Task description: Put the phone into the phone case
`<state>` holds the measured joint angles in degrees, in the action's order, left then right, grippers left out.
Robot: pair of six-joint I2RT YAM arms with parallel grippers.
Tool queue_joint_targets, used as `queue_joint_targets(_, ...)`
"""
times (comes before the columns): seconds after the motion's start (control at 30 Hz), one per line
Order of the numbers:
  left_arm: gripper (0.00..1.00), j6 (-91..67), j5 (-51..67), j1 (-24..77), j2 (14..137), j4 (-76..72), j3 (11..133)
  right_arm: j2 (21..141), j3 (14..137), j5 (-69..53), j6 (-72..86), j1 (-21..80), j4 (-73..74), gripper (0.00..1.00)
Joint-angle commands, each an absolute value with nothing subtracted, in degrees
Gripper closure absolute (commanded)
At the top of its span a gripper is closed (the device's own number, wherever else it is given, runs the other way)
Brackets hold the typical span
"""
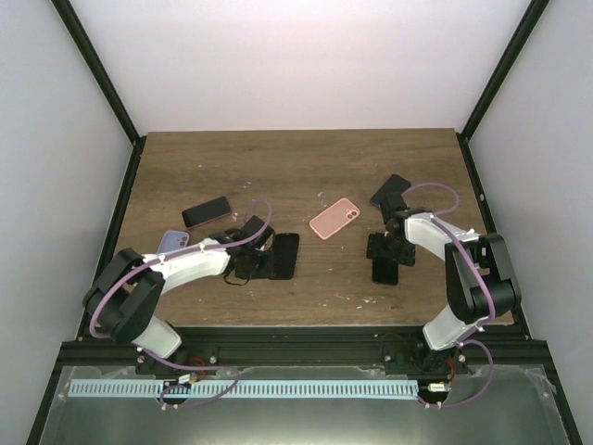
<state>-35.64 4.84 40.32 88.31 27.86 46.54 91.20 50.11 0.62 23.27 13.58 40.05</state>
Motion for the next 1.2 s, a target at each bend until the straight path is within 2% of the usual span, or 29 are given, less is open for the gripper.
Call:
queue_joint_targets(0.0, 0.9, -44.55, 10.63, 40.33, 86.44, 22.57, 44.6, 92.6, 51.22, 0.86, 24.29, 15.65, 40.69, 0.17)
queue_joint_targets(0.1, 0.75, -46.9, 15.47, 41.32, 85.52, 20.45, 43.9, 93.21, 51.24, 0.52, 24.92, 16.83, 40.69, 0.2)
queue_joint_targets(0.2, 0.53, -49.19, 17.79, 42.01, 84.05, 18.66, 42.56, 93.34, 51.24, 0.52, 25.52, 17.69, 40.69, 0.21)
queue_joint_targets(0.33, 0.29, -50.1, 19.59, 41.35, 81.11, 15.67, 40.8, 92.26, 51.08, -0.31, 26.45, 19.45, 40.25, 0.26)
queue_joint_targets(0.4, 0.23, -48.99, 20.99, 39.67, 79.74, 15.22, 40.57, 91.4, 50.75, -1.07, 27.48, 20.51, 39.8, 0.27)
queue_joint_targets(0.57, 0.19, -44.69, 22.05, 34.25, 77.82, 14.96, 39.72, 88.67, 49.84, -5.33, 30.2, 21.92, 37.12, 0.33)
queue_joint_targets(0.87, 0.26, -39.74, 24.79, 31.23, 87.52, 8.57, 42.01, 85.45, 52.78, -8.4, 33.65, 25.84, 36.46, 0.35)
queue_joint_targets(1.03, 0.28, -41.87, 28.38, 31.28, 91.22, 4.94, 41.59, 81.87, 52.99, -11.64, 35.16, 26.1, 35.09, 0.35)
queue_joint_targets(1.17, 0.3, -48.19, 34.88, 31.91, 91.68, -3.75, 37.56, 79.58, 53.08, -14.35, 36.04, 26.32, 32.79, 0.35)
